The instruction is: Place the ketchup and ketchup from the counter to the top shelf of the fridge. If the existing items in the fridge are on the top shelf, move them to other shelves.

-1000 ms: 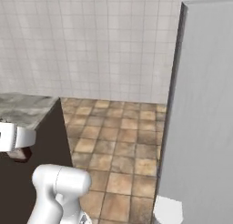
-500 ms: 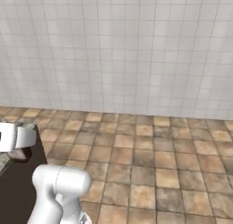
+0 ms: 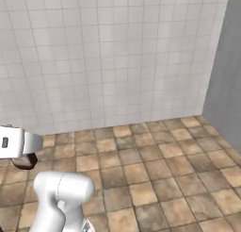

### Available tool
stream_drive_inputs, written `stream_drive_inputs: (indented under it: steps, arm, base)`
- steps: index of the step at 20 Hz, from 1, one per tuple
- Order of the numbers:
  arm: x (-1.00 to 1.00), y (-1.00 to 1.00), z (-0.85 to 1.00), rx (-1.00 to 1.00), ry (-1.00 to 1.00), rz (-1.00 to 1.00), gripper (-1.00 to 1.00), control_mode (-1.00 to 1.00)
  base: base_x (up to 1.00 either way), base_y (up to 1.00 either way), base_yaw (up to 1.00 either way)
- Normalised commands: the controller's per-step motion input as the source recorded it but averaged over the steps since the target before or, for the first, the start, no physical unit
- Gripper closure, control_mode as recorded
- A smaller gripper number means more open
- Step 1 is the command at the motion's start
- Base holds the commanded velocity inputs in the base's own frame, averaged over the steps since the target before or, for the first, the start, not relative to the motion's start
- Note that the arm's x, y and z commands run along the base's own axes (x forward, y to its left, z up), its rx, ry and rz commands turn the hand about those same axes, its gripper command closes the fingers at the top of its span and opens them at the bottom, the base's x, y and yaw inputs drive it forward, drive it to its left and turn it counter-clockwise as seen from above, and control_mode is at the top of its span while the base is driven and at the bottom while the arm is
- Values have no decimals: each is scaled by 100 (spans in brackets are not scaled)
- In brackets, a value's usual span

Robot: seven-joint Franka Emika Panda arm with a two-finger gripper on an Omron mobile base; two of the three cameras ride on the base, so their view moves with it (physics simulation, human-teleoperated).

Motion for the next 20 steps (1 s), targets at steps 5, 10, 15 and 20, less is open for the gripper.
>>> stream_drive_inputs:
  steps: [5,10,15,20]
  arm:
    - [0,0,0,0,0,0,100,100]
    - [0,0,0,0,0,0,100,100]
    - [0,0,0,0,0,0,100,100]
    - [0,0,0,0,0,0,100,100]
  base:
    - [41,0,-75]
    - [42,6,-75]
    - [48,18,-75]
    - [48,20,-76]
